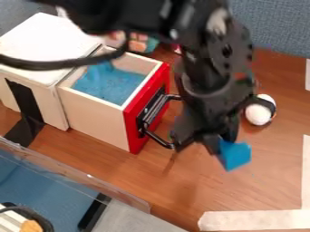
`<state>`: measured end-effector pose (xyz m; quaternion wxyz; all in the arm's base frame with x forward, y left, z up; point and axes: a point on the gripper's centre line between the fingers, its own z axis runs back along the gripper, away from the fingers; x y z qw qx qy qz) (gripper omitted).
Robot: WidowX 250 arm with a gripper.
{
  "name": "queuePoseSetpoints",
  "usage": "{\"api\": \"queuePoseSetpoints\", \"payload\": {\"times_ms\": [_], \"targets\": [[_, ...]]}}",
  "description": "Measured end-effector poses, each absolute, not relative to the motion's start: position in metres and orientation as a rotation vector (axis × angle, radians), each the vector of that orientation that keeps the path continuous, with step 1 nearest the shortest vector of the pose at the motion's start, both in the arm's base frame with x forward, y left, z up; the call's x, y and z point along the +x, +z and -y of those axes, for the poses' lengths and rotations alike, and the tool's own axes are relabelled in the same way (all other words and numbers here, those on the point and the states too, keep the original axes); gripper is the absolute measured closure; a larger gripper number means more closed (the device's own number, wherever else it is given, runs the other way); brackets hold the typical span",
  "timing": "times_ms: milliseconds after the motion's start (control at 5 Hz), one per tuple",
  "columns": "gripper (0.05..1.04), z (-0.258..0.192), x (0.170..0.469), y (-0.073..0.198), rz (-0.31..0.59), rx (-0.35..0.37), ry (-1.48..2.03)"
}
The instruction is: Put the blue object in the drawer
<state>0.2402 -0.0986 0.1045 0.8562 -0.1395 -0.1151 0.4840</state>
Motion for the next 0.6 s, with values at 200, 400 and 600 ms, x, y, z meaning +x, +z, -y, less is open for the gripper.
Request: {"api": "queuePoseSetpoints", "payload": {"times_ms": [200,400,600], "targets": [[0.859,0.083,0.24,0.126,0.263,-0.312,1.035],[0.859,0.067,0.238,0.144,0.242,-0.344,1.047],[0.859,0.049,0.234,0.159,0.235,-0.363,1.079]]}}
